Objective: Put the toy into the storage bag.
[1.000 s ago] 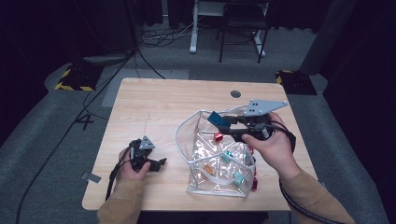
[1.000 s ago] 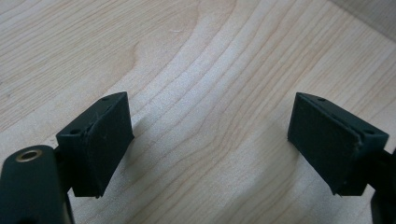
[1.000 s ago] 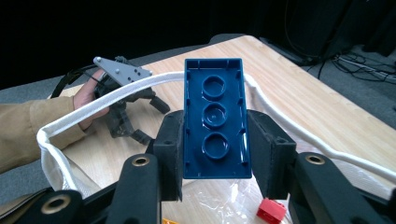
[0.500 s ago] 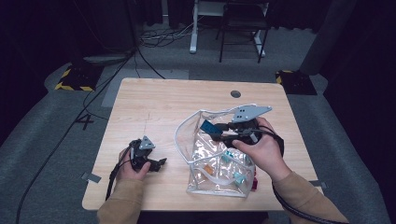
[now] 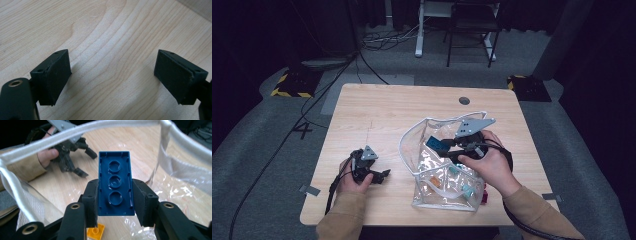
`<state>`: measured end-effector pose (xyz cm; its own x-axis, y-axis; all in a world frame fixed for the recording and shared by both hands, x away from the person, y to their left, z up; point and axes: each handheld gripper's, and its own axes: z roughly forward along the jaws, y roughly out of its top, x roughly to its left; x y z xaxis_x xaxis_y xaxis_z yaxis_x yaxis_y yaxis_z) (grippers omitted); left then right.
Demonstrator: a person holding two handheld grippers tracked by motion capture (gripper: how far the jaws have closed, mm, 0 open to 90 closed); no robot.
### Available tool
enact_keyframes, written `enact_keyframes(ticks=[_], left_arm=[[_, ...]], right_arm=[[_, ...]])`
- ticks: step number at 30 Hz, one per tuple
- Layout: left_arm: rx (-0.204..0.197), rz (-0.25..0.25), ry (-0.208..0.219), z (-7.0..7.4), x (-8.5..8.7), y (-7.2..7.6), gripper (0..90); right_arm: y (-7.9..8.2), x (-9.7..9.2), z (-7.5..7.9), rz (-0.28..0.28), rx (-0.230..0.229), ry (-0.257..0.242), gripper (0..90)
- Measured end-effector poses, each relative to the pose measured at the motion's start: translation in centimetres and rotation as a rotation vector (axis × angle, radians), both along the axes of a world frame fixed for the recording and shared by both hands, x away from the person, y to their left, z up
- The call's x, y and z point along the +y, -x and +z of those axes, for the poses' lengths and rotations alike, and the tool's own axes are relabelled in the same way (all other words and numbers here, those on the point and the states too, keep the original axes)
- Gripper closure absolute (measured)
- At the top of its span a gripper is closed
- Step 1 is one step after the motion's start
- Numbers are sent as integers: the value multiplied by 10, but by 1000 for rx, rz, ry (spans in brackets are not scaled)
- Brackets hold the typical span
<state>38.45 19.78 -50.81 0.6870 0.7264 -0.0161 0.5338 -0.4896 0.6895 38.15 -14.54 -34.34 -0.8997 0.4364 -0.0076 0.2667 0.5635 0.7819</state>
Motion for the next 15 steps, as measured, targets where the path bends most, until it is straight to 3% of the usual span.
enact_keyframes(ticks=[4, 7, 10, 15], left_arm=[[-1, 0, -1, 0, 0, 0, 142], [2, 0, 1, 0, 0, 0, 142], [0, 0, 0, 0, 0, 0, 142], [0, 0, 0, 0, 0, 0, 141]], right_arm=[[0, -2, -4, -10, 28, 14, 589], [0, -3, -6, -16, 52, 9, 503], [0, -5, -6, -25, 45, -15, 423], [0, -11, 1, -39, 20, -78, 397]])
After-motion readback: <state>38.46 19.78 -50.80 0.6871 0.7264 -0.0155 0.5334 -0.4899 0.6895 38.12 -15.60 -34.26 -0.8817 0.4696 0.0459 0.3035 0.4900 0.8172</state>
